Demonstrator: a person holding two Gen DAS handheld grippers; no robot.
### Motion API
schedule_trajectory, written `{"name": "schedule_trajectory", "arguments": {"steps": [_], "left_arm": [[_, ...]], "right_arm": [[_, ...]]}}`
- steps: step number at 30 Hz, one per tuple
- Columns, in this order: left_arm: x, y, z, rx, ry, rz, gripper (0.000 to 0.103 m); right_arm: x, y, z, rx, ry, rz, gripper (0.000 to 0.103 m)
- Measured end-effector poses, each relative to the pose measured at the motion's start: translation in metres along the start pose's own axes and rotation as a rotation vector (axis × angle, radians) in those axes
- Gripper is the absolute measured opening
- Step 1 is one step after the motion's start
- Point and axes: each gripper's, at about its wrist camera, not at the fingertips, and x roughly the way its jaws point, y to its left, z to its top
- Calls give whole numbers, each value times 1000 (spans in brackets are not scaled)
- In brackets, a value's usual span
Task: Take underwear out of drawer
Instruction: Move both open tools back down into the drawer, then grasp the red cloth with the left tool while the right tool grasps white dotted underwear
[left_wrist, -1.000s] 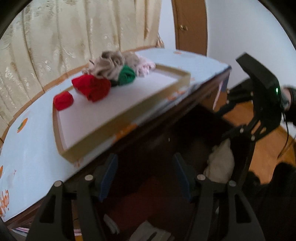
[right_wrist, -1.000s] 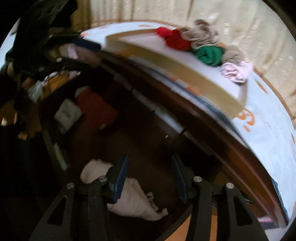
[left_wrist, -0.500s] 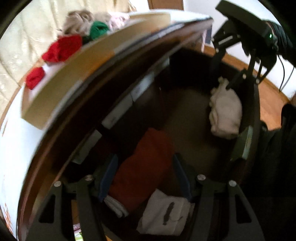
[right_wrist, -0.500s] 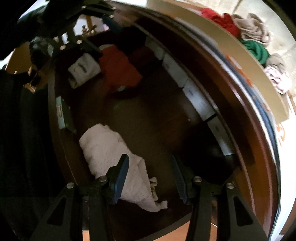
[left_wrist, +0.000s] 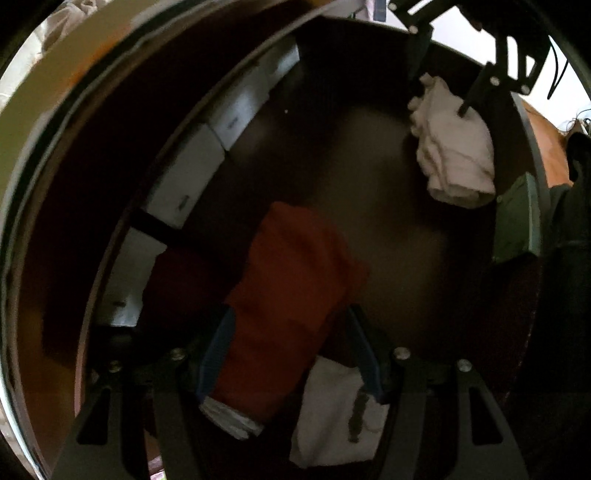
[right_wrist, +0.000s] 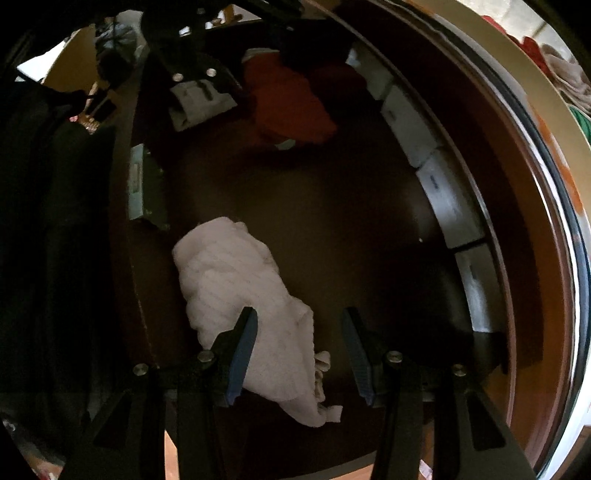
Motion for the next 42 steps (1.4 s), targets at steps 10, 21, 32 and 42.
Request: {"name": "schedule_trajectory", "arguments": {"steps": [10,21,32,42], "left_arm": [[11,-1,2,24,32,-28,62],[23,4,7,22,55,-51,66],[31,3,10,25,68,-41,74],[36,-1,20,20,94,-43,76]], "right_arm": [[-1,9,-2,-41,21,88,50],[9,18,-1,-71,62,146,50],[14,12,3,-32,43,173,51],[24,3,9,19,65,242,55]]}}
